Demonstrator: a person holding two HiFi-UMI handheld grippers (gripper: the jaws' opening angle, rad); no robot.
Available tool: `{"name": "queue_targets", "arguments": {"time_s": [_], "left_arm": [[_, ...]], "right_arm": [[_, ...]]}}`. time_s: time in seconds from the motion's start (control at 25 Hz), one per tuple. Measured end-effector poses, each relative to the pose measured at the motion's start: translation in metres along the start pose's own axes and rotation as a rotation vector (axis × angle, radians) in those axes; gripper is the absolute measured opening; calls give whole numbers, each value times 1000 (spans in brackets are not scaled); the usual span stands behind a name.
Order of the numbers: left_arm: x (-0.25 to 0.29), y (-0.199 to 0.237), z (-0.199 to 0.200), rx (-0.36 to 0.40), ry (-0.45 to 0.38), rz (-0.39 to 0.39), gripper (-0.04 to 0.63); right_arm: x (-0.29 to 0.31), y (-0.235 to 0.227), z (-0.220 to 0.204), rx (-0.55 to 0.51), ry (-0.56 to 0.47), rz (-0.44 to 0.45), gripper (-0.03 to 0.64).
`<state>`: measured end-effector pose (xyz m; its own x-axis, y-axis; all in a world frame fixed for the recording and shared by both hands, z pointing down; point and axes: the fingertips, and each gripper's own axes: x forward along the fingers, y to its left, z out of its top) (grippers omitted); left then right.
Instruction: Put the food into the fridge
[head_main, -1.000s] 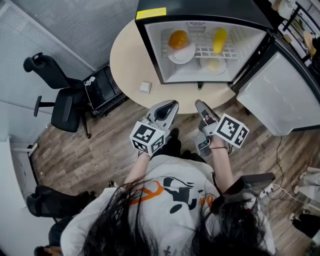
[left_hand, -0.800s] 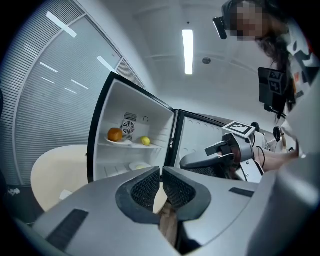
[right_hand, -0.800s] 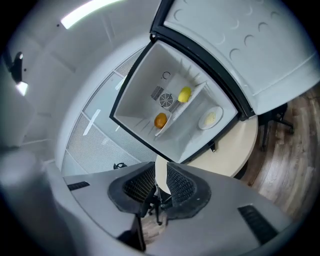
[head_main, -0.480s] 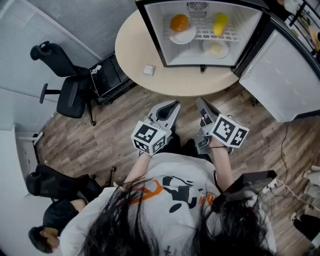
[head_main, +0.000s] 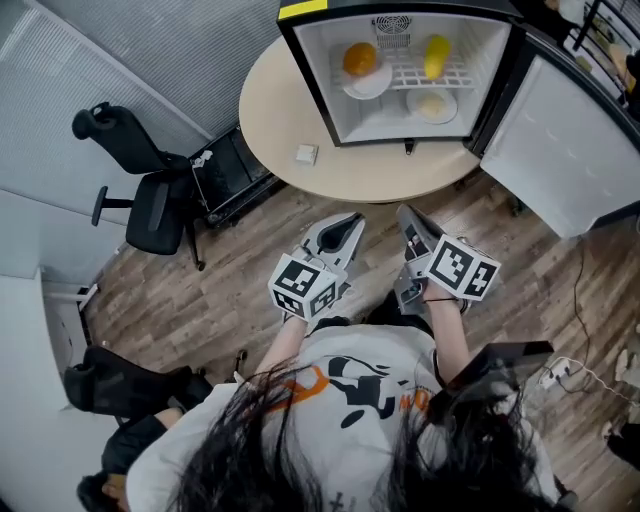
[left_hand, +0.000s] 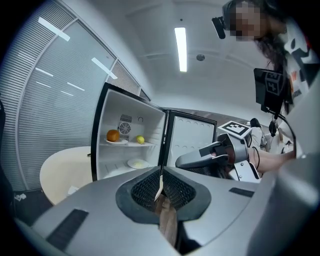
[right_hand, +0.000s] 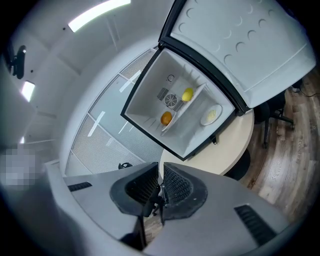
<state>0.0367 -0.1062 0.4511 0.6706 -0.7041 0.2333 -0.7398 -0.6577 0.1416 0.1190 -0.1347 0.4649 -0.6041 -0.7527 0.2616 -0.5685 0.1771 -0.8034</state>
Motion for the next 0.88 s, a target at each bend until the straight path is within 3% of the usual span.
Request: {"name": "queue_targets", "arguments": {"time_s": [0.36,0.88], "left_arm": [[-49,8,-7,-4,-14,-34,12],[-158,1,-40,-32,-30,-74,12]], "right_arm": [[-7,28,-47,-9,-20,-30,35],[-41,75,-153,-11,-29,-85,32]]}}
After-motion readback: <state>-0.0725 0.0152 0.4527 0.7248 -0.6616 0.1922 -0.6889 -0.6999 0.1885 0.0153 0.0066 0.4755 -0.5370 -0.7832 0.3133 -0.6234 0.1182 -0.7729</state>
